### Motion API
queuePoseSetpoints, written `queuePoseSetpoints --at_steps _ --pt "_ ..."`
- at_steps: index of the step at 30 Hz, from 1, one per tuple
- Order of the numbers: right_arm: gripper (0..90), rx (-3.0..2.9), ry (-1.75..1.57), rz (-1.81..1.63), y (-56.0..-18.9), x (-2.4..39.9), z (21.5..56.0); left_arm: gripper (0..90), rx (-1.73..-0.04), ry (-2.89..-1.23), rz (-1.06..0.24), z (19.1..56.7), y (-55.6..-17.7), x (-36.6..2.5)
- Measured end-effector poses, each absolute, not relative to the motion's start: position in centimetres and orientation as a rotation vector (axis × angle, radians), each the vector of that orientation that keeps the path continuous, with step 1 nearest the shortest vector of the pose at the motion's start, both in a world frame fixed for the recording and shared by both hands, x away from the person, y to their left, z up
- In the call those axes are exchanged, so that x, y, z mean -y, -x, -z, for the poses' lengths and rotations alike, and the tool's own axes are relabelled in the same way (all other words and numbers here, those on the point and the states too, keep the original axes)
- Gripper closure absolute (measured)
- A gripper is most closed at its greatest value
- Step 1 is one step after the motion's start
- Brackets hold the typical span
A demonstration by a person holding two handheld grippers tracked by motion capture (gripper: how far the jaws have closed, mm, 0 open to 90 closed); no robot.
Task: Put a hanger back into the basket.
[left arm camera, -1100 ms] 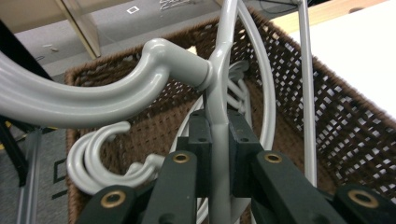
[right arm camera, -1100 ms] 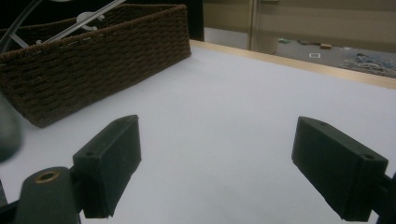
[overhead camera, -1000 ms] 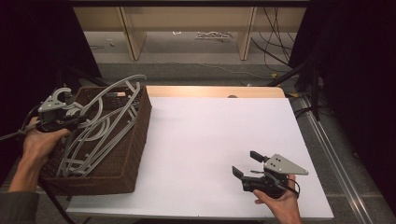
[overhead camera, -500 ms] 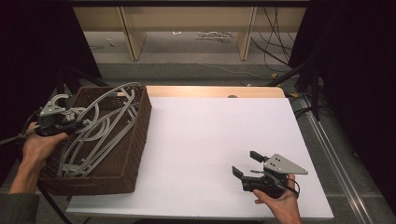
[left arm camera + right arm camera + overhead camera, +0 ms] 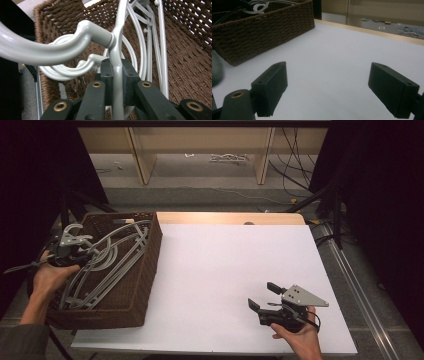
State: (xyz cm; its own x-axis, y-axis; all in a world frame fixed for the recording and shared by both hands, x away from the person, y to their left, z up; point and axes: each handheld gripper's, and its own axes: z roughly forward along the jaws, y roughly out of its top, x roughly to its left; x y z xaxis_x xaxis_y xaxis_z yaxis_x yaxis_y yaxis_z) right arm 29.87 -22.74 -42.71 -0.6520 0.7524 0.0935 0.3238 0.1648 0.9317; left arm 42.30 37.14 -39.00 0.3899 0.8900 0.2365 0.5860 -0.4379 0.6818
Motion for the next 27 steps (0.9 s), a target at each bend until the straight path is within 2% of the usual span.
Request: queuePoseSetpoints --at_steps 5,14,18,21,27 --pt "16.7 -2.057 -1.014 -1.482 -30.0 22.8 42.8 81.6 -1.261 -2.203 -0.780 39.6 -42.7 -36.4" --pt "16.7 -2.060 -1.010 -1.500 -30.1 22.6 42.9 80.7 -1.368 -2.178 -0.810 40.8 -43.5 -36.9" --pt "16.7 -2.059 -1.012 -1.500 -30.1 22.6 42.9 79.2 -1.429 -2.117 -0.768 41.0 -43.8 -37.6" --pt "16.6 -2.060 -1.008 -1.502 -30.1 22.6 43.0 73.2 -1.459 -2.121 -0.808 40.9 -43.6 -37.8" --pt "16.6 -2.058 -1.012 -1.501 -30.2 22.6 43.0 62.1 -1.478 -2.012 -0.852 39.7 -42.7 -37.6"
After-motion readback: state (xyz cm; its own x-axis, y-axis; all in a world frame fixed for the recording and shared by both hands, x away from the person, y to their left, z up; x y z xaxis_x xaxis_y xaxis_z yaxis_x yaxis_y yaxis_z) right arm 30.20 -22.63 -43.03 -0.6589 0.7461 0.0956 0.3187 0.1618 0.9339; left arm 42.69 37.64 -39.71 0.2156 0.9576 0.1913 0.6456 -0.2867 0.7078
